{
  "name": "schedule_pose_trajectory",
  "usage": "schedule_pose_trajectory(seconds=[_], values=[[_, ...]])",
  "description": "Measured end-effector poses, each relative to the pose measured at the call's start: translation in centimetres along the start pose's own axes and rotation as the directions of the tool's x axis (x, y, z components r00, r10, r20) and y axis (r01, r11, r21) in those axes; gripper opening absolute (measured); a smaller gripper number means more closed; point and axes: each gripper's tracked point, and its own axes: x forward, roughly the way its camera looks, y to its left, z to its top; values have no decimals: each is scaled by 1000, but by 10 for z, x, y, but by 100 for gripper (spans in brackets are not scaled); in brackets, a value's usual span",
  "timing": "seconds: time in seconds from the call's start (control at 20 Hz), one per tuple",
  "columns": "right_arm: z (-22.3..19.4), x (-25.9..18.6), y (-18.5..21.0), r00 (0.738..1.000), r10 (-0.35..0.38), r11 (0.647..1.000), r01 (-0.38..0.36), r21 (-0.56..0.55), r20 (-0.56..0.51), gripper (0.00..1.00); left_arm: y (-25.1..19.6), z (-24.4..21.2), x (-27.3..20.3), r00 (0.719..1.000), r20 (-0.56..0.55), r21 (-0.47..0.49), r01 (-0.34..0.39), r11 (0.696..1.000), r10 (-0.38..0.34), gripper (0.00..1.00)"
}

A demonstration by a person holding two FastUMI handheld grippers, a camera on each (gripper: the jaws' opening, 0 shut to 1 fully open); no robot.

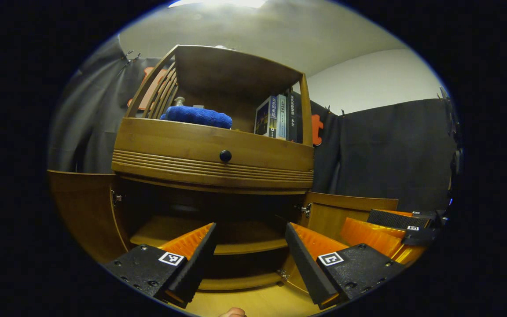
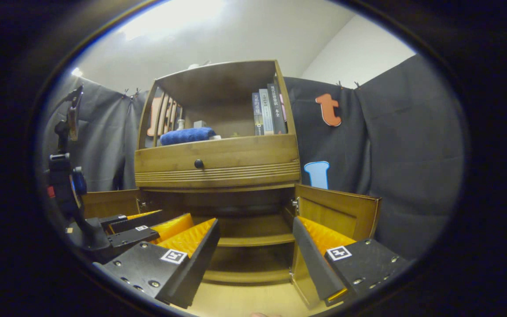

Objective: Open the right door of the double-door shoe cabinet with the right hand, and open the left door with the left hand.

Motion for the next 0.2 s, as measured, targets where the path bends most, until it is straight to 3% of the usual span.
schedule_pose_trajectory(seconds=[0.05, 0.2], values=[[1, -2, 0, 1000, -10, 1000, 10, -2, 3, 99, 0, 0, 1, 1000, -1, -2, 6, 1000, -6, 95], [5, -6, 0, 999, -46, 999, 46, -9, 24, 99, -2, -1, 4, 999, -5, -1, 41, 999, -41, 95]])
